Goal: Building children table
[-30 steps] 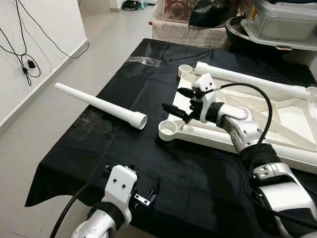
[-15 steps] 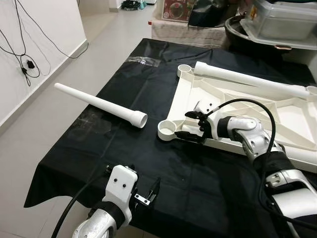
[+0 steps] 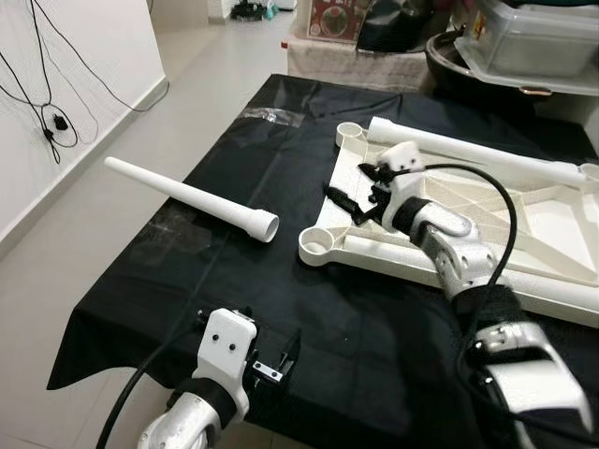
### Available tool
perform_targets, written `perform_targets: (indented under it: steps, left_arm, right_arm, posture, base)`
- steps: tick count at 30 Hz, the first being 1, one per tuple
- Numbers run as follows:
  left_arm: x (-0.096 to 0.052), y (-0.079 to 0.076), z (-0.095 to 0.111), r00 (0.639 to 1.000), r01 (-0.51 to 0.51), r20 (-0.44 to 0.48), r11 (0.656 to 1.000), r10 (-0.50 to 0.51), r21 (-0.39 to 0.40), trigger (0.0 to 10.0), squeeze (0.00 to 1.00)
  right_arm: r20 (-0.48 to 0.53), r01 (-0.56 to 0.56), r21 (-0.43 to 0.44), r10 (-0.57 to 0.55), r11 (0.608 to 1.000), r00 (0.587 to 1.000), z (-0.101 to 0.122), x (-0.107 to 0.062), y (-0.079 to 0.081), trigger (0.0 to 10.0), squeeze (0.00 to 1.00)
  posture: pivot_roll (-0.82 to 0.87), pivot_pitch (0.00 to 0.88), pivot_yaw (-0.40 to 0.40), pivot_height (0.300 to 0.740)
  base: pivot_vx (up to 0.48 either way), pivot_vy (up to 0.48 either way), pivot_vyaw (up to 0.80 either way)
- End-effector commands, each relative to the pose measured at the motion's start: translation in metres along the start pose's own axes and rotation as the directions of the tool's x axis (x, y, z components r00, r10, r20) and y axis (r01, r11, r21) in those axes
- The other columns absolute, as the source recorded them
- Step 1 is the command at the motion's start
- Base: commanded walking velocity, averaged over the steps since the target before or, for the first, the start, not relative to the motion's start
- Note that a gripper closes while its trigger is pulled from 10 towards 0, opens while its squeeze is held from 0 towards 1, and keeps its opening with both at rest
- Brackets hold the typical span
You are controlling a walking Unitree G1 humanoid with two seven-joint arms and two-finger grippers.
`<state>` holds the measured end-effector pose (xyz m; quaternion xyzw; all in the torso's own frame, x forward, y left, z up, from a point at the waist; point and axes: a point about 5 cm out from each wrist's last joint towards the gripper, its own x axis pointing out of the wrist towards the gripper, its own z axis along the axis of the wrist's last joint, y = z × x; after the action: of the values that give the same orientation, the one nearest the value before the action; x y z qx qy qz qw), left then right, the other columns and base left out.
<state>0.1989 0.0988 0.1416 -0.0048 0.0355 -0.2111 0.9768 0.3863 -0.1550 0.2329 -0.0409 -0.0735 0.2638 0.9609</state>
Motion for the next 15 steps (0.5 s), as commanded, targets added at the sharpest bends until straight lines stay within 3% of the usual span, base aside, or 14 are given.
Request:
perform_targets:
  steps: [1,3,11,15]
  left_arm:
    - [-0.001,0.001,-0.005,1.000,-0.011,-0.019,1.000,0.011,0.008,10.0,0.00]
    - [0.000,0.002,-0.006,1.000,-0.015,-0.020,1.000,0.015,0.011,10.0,0.00]
    - [0.002,0.006,-0.007,0.999,-0.033,-0.018,0.999,0.033,0.004,10.0,0.00]
    - [0.003,0.007,-0.008,0.999,-0.041,-0.020,0.999,0.041,-0.002,10.0,0.00]
  right_arm:
    - [0.027,0.029,0.011,-0.030,1.000,0.999,0.001,-0.003,-0.001,10.0,0.00]
    - [0.067,0.086,0.034,-0.089,0.996,0.994,-0.004,-0.011,0.005,10.0,0.00]
    - [0.066,0.133,0.045,-0.135,0.990,0.989,-0.011,-0.019,0.012,10.0,0.00]
    - [0.070,0.149,0.054,-0.152,0.987,0.986,-0.010,-0.018,0.016,10.0,0.00]
  posture:
    - [0.08,0.122,-0.093,0.740]
    - [0.08,0.107,-0.085,0.740]
    - [0.08,0.096,-0.076,0.740]
    - [0.08,0.099,-0.077,0.740]
  base:
    - [0.000,0.000,0.00]
    - [0.000,0.000,0.00]
    - [0.000,0.000,-0.19]
    - [0.000,0.376,0.00]
